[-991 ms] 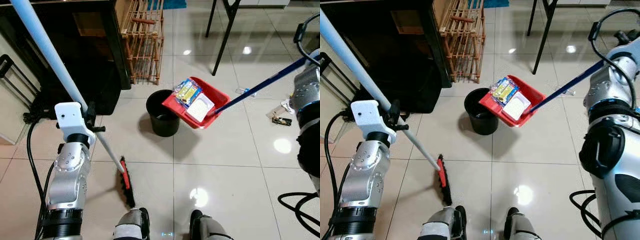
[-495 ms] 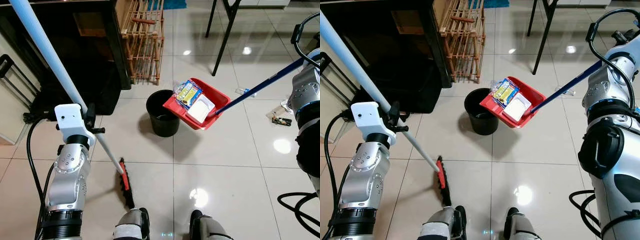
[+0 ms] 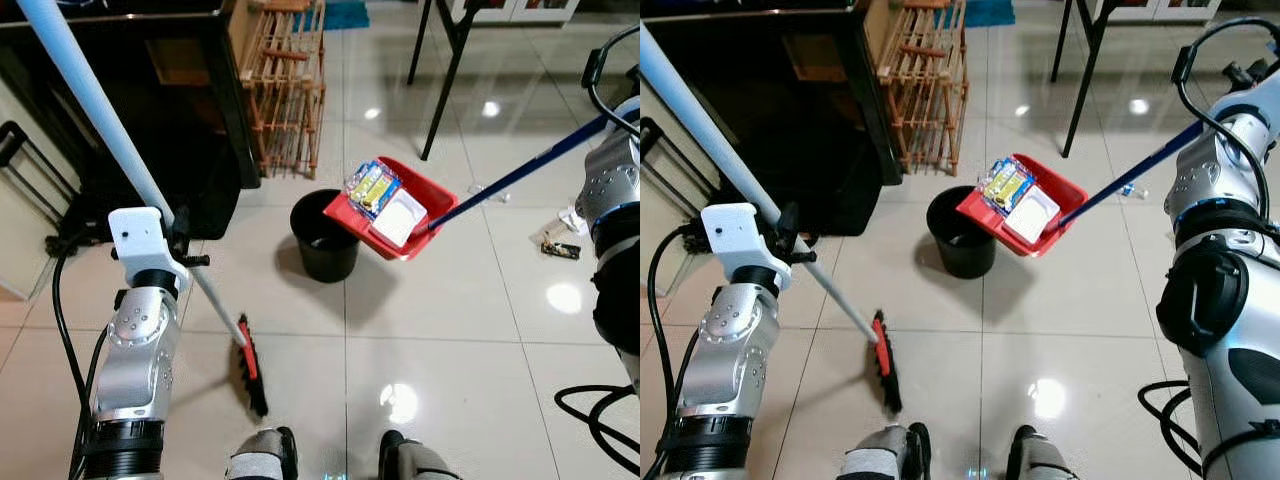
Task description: Sweep floor
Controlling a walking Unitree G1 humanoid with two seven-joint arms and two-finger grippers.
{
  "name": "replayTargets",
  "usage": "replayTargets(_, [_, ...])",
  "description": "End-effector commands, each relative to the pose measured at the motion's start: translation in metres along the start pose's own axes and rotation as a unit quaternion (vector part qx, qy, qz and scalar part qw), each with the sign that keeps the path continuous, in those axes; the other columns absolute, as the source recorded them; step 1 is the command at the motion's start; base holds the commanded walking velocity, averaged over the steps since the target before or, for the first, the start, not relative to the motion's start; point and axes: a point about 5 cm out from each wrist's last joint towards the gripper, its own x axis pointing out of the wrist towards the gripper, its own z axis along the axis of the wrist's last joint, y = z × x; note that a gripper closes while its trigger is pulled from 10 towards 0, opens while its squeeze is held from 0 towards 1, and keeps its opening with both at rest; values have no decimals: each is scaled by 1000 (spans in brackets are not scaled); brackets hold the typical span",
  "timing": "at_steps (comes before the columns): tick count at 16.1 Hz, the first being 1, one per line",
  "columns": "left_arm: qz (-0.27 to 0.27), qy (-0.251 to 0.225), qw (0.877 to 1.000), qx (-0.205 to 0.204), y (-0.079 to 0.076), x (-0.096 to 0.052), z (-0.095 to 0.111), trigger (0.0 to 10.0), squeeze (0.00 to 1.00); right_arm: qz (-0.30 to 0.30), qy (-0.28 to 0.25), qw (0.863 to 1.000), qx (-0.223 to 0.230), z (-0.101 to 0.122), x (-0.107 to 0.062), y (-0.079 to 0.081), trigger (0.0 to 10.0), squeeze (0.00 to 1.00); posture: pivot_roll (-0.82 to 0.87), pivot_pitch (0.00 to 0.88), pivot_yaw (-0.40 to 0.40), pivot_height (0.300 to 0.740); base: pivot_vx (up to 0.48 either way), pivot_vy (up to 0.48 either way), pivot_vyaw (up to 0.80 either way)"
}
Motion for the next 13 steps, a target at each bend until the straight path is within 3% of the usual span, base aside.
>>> replayTargets(1, [12,-29,999,5,5,1,12,10000,0,0,-21,1000,17,12,3,2,10000,0,88,131,43,740,330,0,0])
replayTargets(13, [14,-31,999,3,5,1,13,10000,0,-5,-19,1000,17,10,3,-1,10000,0,87,139,41,740,345,0,0])
